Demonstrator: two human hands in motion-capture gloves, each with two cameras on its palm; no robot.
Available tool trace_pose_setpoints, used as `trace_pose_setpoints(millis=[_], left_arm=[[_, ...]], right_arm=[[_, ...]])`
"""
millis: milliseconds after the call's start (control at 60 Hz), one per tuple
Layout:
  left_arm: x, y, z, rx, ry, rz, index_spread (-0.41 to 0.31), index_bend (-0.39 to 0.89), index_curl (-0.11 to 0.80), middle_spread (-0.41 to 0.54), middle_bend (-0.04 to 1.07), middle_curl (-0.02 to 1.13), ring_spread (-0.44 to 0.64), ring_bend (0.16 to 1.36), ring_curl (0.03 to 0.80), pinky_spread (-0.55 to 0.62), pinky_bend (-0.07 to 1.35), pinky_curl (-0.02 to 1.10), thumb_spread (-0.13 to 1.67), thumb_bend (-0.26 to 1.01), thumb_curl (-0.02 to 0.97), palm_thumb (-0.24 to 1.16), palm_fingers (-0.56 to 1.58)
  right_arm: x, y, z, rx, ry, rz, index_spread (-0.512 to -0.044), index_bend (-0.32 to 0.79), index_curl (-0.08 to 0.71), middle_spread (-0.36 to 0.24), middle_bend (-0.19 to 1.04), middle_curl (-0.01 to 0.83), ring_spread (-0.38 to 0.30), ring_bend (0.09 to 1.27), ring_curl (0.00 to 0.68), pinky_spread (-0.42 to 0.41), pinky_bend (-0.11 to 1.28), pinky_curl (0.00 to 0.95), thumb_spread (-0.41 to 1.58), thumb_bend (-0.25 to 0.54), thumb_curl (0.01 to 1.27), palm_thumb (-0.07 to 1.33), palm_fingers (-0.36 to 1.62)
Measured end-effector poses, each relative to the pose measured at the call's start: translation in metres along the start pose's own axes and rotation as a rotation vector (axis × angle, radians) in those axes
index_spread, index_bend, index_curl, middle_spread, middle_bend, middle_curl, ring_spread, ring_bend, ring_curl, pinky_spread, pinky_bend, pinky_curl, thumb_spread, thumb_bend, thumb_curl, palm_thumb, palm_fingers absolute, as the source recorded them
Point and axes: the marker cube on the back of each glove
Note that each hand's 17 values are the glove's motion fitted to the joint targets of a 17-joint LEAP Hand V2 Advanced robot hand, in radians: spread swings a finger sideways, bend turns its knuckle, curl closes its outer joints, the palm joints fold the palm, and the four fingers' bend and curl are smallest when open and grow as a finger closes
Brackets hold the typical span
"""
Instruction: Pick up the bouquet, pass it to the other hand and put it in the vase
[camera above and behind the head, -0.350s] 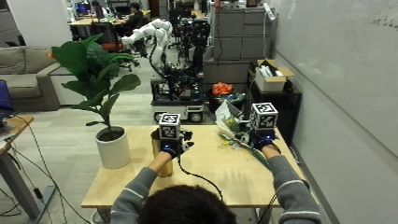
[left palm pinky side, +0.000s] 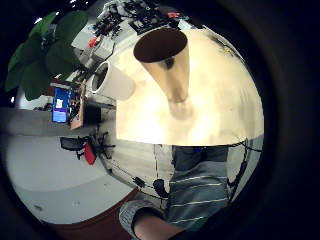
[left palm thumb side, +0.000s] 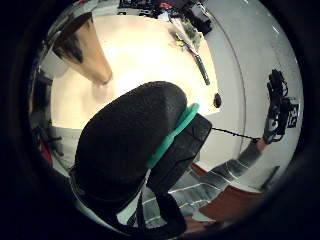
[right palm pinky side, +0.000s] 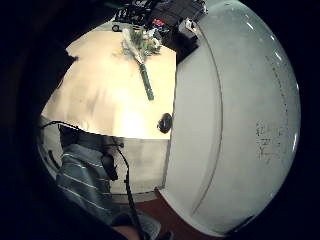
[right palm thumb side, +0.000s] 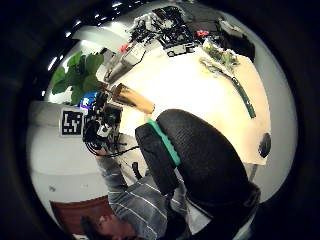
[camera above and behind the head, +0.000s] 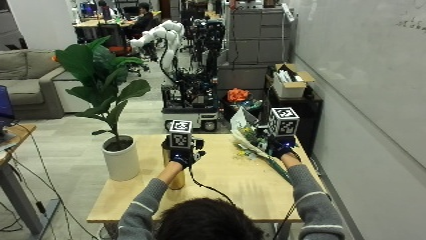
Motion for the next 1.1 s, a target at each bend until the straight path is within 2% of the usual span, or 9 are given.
trace_pose_setpoints(millis=[50,383,600,717,767,850,967,1050,1100], left_arm=[[0.003,0.007,0.004,-0.053,0.016,0.007,-0.001,0.15,0.187,0.265,0.19,0.2,0.38,0.56,0.204,0.46,0.36,0.22,0.97,-0.03,0.15,-0.02,0.16],[0.018,0.01,0.032,-0.061,0.02,0.094,-0.001,0.15,0.247,0.27,0.19,0.26,0.4,0.57,0.229,0.46,0.37,0.27,1.02,-0.03,0.199,-0.03,0.14],[0.033,-0.002,0.054,-0.012,-0.072,0.145,-0.001,0.15,0.267,0.262,0.19,0.29,0.39,0.57,0.24,0.46,0.37,0.29,1.02,-0.05,0.202,-0.05,0.14],[0.036,-0.004,0.065,-0.035,-0.033,0.181,-0.001,0.15,0.273,0.259,0.19,0.3,0.39,0.57,0.245,0.46,0.36,0.3,1.01,-0.05,0.2,-0.05,0.14],[0.038,0.0,0.068,-0.05,-0.016,0.189,-0.001,0.15,0.277,0.259,0.19,0.3,0.39,0.57,0.247,0.46,0.36,0.3,1.01,-0.05,0.199,-0.05,0.14],[0.037,-0.017,0.089,-0.056,-0.006,0.205,-0.001,0.15,0.28,0.258,0.19,0.31,0.39,0.57,0.25,0.46,0.36,0.31,1.01,-0.05,0.198,-0.05,0.15],[0.035,-0.023,0.104,-0.082,0.004,0.214,-0.001,0.15,0.287,0.256,0.19,0.32,0.39,0.57,0.251,0.46,0.35,0.31,1.01,-0.06,0.193,-0.07,0.16],[0.031,-0.021,0.108,-0.099,0.002,0.21,-0.001,0.15,0.291,0.256,0.2,0.32,0.39,0.57,0.252,0.46,0.34,0.31,1.0,-0.07,0.184,-0.08,0.16],[0.029,-0.024,0.112,-0.098,0.01,0.199,-0.001,0.15,0.292,0.256,0.19,0.33,0.39,0.57,0.253,0.46,0.34,0.32,1.0,-0.07,0.18,-0.08,0.17]], right_arm=[[0.002,-0.003,-0.003,0.0,-0.011,0.007,-0.412,0.12,0.094,-0.035,0.2,0.198,0.069,0.47,0.198,0.219,0.63,0.279,1.11,0.05,0.15,0.27,0.08],[0.017,-0.026,-0.026,-0.03,0.025,0.127,-0.412,0.11,0.131,-0.036,0.21,0.266,0.07,0.53,0.246,0.224,0.64,0.316,1.17,-0.016,0.2,0.29,0.09],[0.062,-0.1,-0.015,-0.029,-0.005,0.228,-0.409,0.11,0.142,-0.035,0.25,0.307,0.049,0.55,0.268,0.22,0.6,0.322,1.18,-0.018,0.22,0.29,0.19],[0.104,-0.146,0.028,-0.093,-0.002,0.326,-0.409,0.11,0.145,-0.035,0.25,0.316,0.047,0.55,0.275,0.219,0.6,0.327,1.18,-0.018,0.22,0.29,0.19],[0.111,-0.143,0.04,-0.114,-0.012,0.358,-0.409,0.11,0.144,-0.035,0.25,0.319,0.044,0.56,0.28,0.219,0.59,0.328,1.18,-0.018,0.22,0.29,0.19],[0.135,-0.148,0.067,-0.039,0.019,0.495,-0.409,0.1,0.141,-0.035,0.26,0.327,0.036,0.57,0.286,0.218,0.59,0.331,1.18,-0.016,0.23,0.3,0.2],[0.168,-0.173,0.135,-0.024,0.026,0.547,-0.399,0.1,0.137,-0.035,0.27,0.338,0.032,0.57,0.291,0.214,0.57,0.334,1.17,-0.017,0.24,0.3,0.2],[0.166,-0.158,0.188,-0.259,-0.04,0.461,-0.392,0.11,0.141,-0.035,0.28,0.344,0.031,0.55,0.291,0.212,0.57,0.337,1.16,-0.017,0.24,0.31,0.19],[0.171,-0.152,0.216,-0.331,-0.035,0.486,-0.392,0.12,0.149,-0.035,0.27,0.343,0.031,0.53,0.289,0.211,0.57,0.339,1.15,-0.015,0.25,0.32,0.18]])
